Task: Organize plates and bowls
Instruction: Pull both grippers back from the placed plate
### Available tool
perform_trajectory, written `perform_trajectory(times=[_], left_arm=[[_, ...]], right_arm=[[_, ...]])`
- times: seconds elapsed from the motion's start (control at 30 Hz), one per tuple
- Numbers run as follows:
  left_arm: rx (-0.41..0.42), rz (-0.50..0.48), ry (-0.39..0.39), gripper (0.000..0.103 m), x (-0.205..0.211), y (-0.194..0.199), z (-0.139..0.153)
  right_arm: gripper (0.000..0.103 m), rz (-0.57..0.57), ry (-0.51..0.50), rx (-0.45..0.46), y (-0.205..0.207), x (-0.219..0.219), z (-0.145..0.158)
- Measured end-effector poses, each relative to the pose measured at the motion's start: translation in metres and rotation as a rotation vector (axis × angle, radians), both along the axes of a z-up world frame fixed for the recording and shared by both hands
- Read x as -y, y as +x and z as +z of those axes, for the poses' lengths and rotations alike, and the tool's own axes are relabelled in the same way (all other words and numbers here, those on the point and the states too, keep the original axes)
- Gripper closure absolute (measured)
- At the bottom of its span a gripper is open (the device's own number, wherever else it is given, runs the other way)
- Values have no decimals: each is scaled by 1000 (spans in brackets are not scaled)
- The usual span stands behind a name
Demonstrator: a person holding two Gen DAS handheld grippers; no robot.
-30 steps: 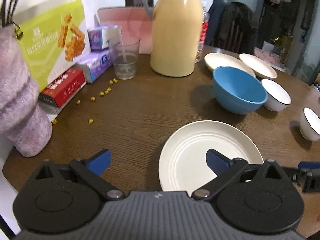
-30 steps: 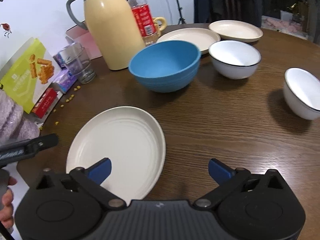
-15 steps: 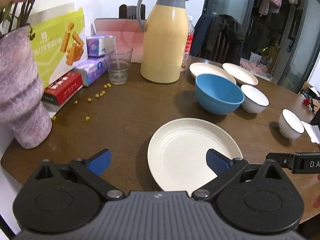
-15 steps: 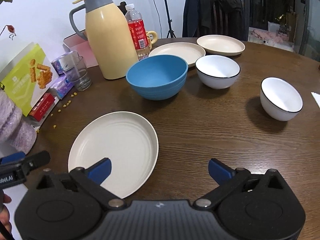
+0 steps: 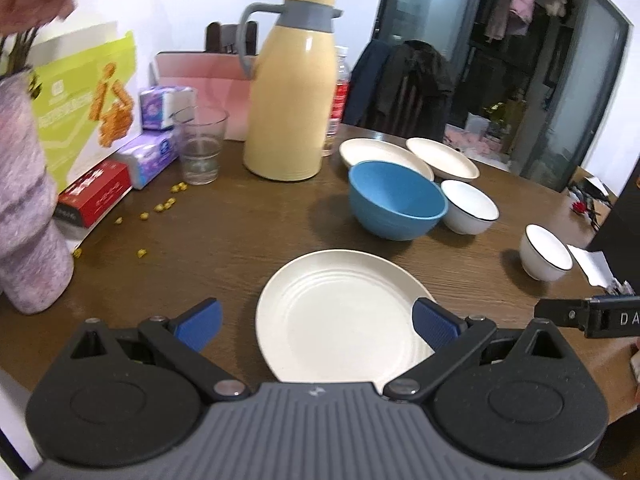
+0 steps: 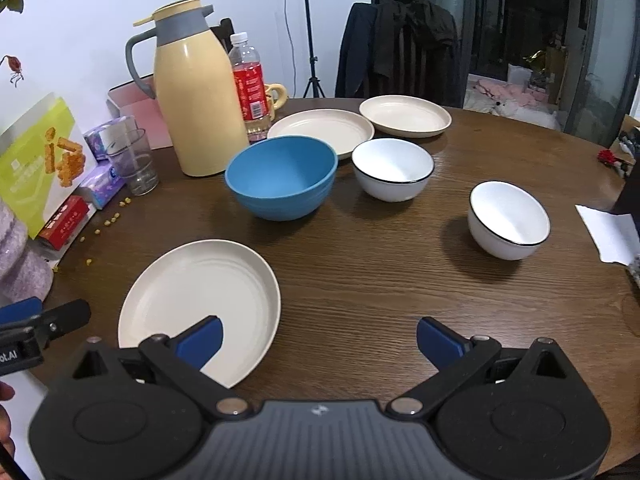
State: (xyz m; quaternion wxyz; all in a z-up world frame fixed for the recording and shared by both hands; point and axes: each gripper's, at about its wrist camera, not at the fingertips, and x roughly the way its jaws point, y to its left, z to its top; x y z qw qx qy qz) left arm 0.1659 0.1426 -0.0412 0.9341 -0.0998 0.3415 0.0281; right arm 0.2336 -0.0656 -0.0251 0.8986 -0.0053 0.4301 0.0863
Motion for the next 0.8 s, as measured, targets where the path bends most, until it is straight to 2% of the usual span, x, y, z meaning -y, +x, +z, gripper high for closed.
perform_trajectory(times=[0.2,0.5,0.63,0.8], left_arm=[[10,-26,56,0,17,8,9],[30,-3,42,0,27,30,28],[19,21,41,0,32,42,36],[48,38,52,0,43,59,55]], right_arm=[[0,-56,16,5,2,14,14],[0,-145,44,-1,29,47,47],[0,-124,19,9,45,51,55],[0,-86,11,23,67,56,72]])
